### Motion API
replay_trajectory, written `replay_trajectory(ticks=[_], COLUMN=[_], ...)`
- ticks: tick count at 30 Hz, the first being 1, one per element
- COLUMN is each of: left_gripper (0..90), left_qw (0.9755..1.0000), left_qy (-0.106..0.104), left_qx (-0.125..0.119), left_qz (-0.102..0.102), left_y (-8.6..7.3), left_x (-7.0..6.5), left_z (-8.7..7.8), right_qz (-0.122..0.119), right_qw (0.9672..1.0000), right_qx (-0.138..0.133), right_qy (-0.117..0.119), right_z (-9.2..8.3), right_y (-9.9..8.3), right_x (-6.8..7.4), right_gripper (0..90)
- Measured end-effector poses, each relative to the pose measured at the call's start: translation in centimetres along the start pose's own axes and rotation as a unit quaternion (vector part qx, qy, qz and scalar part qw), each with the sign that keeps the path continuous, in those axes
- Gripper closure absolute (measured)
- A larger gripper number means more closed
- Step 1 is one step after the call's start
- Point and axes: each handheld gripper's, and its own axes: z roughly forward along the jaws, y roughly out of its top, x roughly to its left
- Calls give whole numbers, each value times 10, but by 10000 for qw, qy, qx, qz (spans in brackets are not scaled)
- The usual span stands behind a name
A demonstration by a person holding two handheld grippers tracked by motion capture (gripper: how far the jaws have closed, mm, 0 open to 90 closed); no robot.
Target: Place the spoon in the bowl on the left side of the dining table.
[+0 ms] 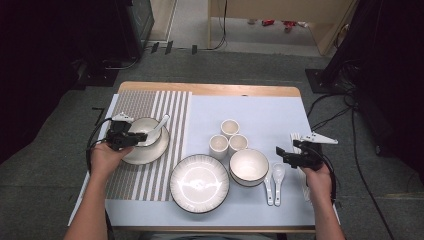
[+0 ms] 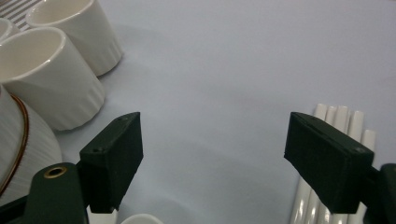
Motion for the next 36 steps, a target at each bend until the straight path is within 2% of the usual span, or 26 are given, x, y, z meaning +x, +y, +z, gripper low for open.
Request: replay_trajectory(ticks=[5, 12, 20, 26, 32, 36], left_gripper=[846, 847, 832, 768, 664, 609], left_qw=[10000, 10000, 10000, 9997, 9991, 9988], left_qy=[20, 9, 12, 31, 122, 88], left_qx=[9, 2, -21, -206, -408, -469], left_qz=[18, 21, -6, -104, -33, 62], left_y=[0, 0, 0, 2, 6, 8], left_x=[0, 0, 0, 0, -3, -7], left_z=[0, 0, 0, -4, -6, -5], right_qz=[-7, 26, 106, 149, 164, 162], right_qw=[9999, 9999, 9994, 9989, 9983, 9972], right_qx=[56, 51, 101, 74, 122, 217], right_qy=[-105, -121, -318, -440, -554, -695], right_z=[2, 3, 4, 3, 3, 5], right_y=[-2, -5, -9, -11, -13, -16], right_x=[-4, -8, -17, -23, -26, -29], right_gripper=[193, 193, 193, 193, 193, 193])
